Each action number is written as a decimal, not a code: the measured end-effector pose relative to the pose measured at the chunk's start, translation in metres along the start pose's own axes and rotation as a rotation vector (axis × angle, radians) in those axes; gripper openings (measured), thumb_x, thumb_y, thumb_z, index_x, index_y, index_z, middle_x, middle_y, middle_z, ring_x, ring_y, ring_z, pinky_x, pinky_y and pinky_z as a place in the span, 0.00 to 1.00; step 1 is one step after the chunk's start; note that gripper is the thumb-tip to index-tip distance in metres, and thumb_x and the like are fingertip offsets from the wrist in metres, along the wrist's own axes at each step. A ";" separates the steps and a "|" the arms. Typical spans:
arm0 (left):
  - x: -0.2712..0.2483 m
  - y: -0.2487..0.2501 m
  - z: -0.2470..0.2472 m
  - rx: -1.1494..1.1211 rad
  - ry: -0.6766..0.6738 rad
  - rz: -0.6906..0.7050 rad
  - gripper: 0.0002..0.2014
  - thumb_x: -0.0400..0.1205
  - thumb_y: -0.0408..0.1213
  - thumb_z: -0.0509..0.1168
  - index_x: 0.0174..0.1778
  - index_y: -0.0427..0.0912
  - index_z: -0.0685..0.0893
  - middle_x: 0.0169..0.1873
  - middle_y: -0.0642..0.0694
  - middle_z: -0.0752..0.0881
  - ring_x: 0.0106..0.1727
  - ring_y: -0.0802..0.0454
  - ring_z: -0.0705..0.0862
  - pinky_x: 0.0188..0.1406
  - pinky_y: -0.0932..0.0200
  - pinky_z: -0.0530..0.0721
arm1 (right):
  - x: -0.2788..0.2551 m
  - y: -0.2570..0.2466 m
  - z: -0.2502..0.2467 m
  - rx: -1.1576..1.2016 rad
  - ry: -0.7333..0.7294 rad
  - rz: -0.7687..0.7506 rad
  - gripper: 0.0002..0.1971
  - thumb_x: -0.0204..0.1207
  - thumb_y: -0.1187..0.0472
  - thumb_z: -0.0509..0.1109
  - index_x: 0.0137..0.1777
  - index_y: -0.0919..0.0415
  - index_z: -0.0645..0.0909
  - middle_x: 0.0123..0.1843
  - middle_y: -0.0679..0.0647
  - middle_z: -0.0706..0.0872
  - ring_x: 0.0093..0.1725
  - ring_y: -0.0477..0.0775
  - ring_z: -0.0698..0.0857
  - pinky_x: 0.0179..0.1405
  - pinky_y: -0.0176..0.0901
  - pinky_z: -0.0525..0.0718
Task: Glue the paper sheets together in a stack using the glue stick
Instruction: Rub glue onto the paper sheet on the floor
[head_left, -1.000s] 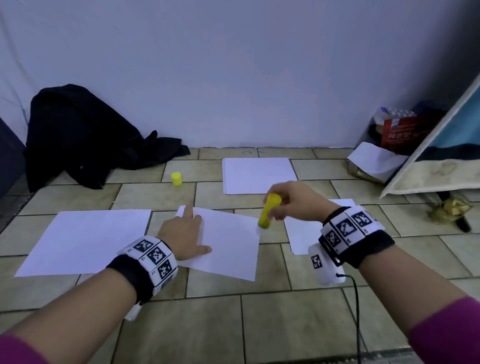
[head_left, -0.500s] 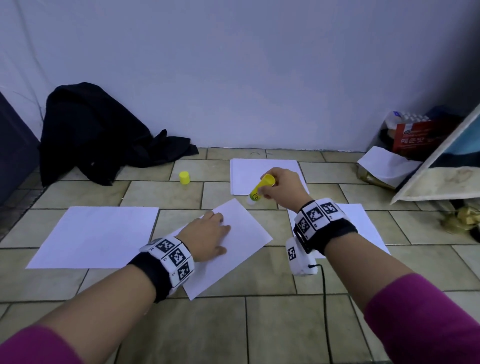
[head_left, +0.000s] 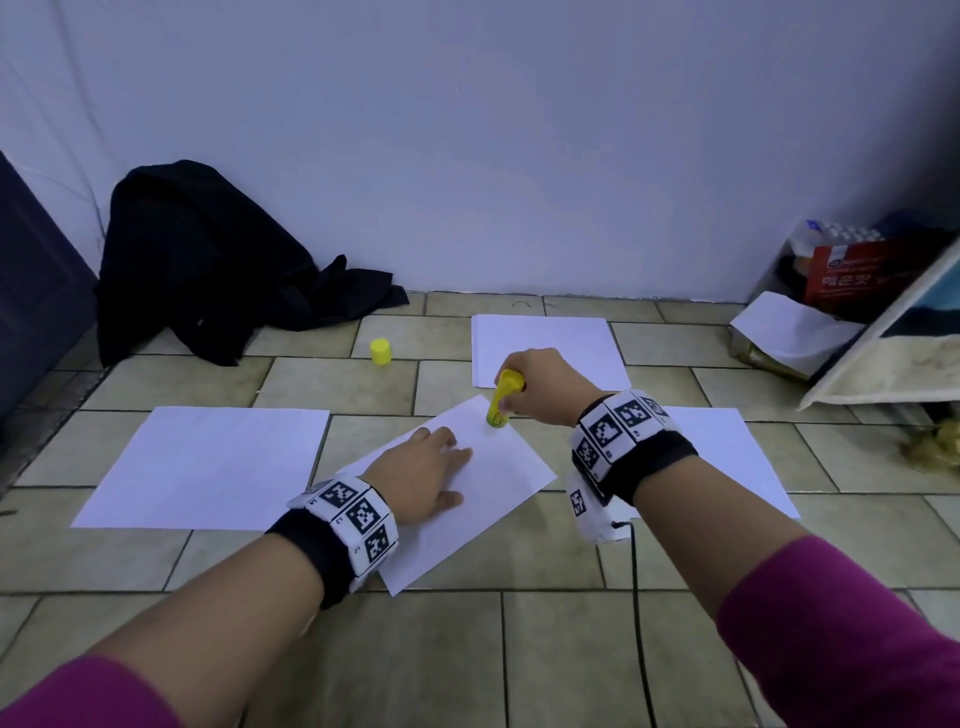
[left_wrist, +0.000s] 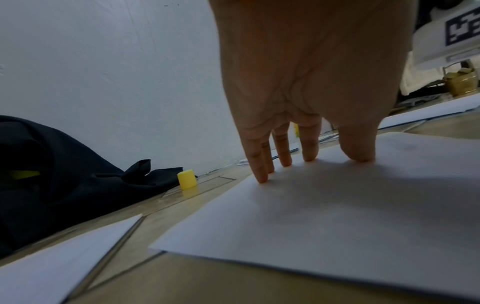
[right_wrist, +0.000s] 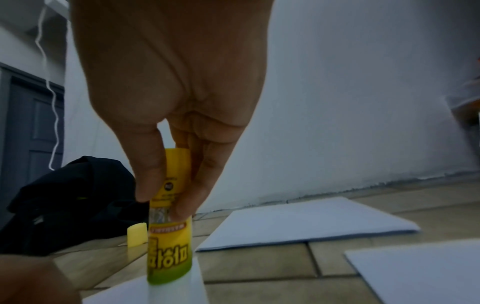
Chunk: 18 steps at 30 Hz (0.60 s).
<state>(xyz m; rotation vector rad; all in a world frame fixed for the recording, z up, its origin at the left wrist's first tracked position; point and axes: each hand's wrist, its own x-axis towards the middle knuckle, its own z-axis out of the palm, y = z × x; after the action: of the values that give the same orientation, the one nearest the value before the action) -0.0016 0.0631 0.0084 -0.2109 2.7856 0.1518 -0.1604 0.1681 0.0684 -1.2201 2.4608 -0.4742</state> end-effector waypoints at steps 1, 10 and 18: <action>0.000 0.000 0.000 0.007 -0.006 0.000 0.29 0.86 0.51 0.57 0.83 0.48 0.59 0.78 0.45 0.60 0.76 0.44 0.63 0.70 0.48 0.73 | -0.005 0.003 -0.002 -0.032 -0.025 -0.005 0.16 0.74 0.62 0.72 0.62 0.63 0.81 0.59 0.58 0.83 0.58 0.58 0.82 0.51 0.47 0.83; 0.000 -0.014 -0.013 0.069 -0.132 0.074 0.33 0.84 0.29 0.56 0.84 0.53 0.54 0.80 0.46 0.56 0.79 0.46 0.60 0.73 0.49 0.71 | -0.044 0.024 -0.009 -0.148 -0.091 0.019 0.17 0.74 0.58 0.74 0.62 0.58 0.80 0.52 0.51 0.75 0.50 0.52 0.76 0.43 0.42 0.75; -0.005 -0.011 -0.011 0.191 -0.027 0.005 0.29 0.84 0.51 0.61 0.78 0.43 0.63 0.78 0.44 0.60 0.78 0.46 0.60 0.69 0.51 0.72 | -0.047 0.032 -0.016 0.023 0.082 0.091 0.12 0.70 0.60 0.75 0.52 0.60 0.81 0.48 0.54 0.81 0.44 0.55 0.82 0.32 0.38 0.77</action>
<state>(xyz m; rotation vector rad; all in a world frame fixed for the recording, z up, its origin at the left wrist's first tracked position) 0.0012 0.0512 0.0192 -0.1536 2.7522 -0.1097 -0.1634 0.2273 0.0761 -1.0946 2.5593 -0.5354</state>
